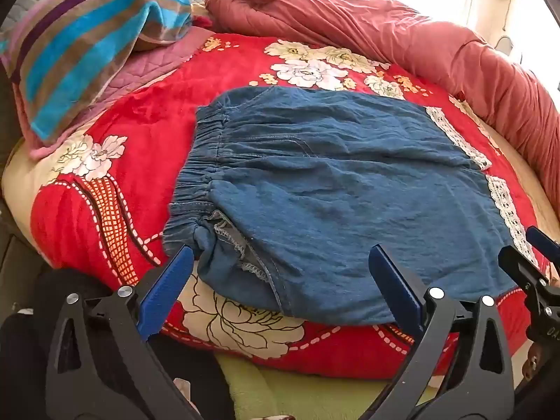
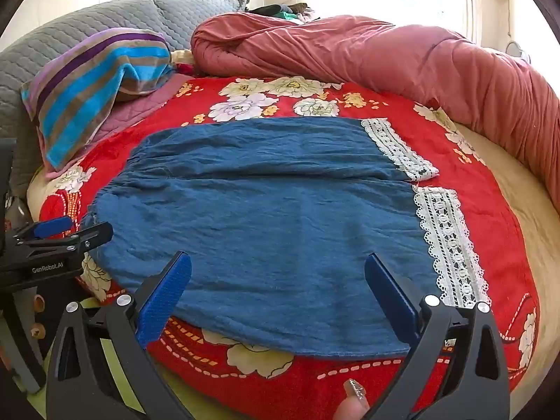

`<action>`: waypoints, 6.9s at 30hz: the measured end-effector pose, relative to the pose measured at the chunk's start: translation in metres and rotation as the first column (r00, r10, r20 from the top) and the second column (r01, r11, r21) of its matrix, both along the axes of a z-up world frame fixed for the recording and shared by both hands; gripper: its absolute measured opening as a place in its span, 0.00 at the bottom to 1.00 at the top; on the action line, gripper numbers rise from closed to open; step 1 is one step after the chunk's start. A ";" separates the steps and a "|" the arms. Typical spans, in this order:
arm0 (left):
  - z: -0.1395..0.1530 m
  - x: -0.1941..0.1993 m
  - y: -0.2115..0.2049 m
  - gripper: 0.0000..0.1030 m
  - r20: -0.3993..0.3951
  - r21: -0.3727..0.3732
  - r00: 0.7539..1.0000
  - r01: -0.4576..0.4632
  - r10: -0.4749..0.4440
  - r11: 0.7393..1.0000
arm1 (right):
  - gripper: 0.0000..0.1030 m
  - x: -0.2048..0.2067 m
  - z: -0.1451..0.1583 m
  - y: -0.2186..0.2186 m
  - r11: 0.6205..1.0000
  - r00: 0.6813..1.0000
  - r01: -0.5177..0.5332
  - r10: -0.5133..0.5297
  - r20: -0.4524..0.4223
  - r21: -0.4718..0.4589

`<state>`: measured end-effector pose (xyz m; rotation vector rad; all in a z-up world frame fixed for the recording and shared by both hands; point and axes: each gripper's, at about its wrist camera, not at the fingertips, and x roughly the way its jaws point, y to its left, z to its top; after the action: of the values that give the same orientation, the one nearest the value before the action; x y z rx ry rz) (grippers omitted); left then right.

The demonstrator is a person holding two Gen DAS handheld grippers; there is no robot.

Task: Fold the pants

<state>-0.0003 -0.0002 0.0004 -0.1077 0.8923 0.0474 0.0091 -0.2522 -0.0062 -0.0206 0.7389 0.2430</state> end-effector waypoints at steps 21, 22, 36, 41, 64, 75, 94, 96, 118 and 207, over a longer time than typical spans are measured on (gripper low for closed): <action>0.002 -0.003 -0.004 0.91 0.001 0.010 1.000 0.000 0.000 1.000 | 0.96 -0.004 0.001 -0.001 1.000 1.000 -0.003 0.003 -0.005 -0.003; 0.002 -0.003 -0.004 0.91 0.000 0.011 1.000 0.000 0.000 1.000 | 0.96 -0.003 0.001 0.000 1.000 1.000 -0.003 0.003 -0.006 -0.002; 0.003 -0.003 -0.004 0.91 0.001 0.024 1.000 0.003 -0.003 1.000 | 0.96 -0.003 -0.003 -0.001 1.000 1.000 -0.005 0.005 -0.009 -0.004; 0.003 -0.003 -0.004 0.91 0.001 0.023 1.000 0.002 -0.002 1.000 | 0.96 -0.004 -0.003 -0.001 1.000 1.000 -0.004 0.004 -0.008 -0.006; 0.005 -0.001 0.002 0.91 -0.004 0.025 1.000 -0.001 0.001 1.000 | 0.96 0.001 -0.009 0.009 1.000 1.000 -0.009 0.009 -0.019 -0.020; 0.001 0.017 0.019 0.91 -0.013 0.024 0.999 -0.049 0.049 0.999 | 0.96 0.022 -0.006 0.012 0.999 1.000 -0.024 0.023 -0.009 -0.028; -0.009 0.079 0.069 0.91 -0.062 0.015 0.991 -0.122 0.123 0.992 | 0.96 0.119 0.012 0.051 0.988 0.993 -0.117 0.119 0.015 -0.097; -0.009 0.088 0.076 0.91 -0.066 0.005 0.989 -0.129 0.129 0.992 | 0.96 0.131 0.012 0.056 0.986 0.991 -0.129 0.131 0.011 -0.102; -0.019 0.192 0.133 0.91 -0.120 0.021 0.988 -0.099 0.101 0.995 | 0.96 0.274 -0.018 0.135 0.897 0.931 -0.363 0.342 -0.124 -0.252; 0.017 0.004 0.036 0.38 0.061 -0.074 0.961 0.274 -0.270 0.959 | 0.11 0.002 -0.038 0.094 0.714 0.702 -0.700 0.693 -0.165 0.022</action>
<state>0.0034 0.0361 0.0178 -0.0607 0.8517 -0.2483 0.0115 -0.1580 -0.0445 -0.3356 0.8770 0.9767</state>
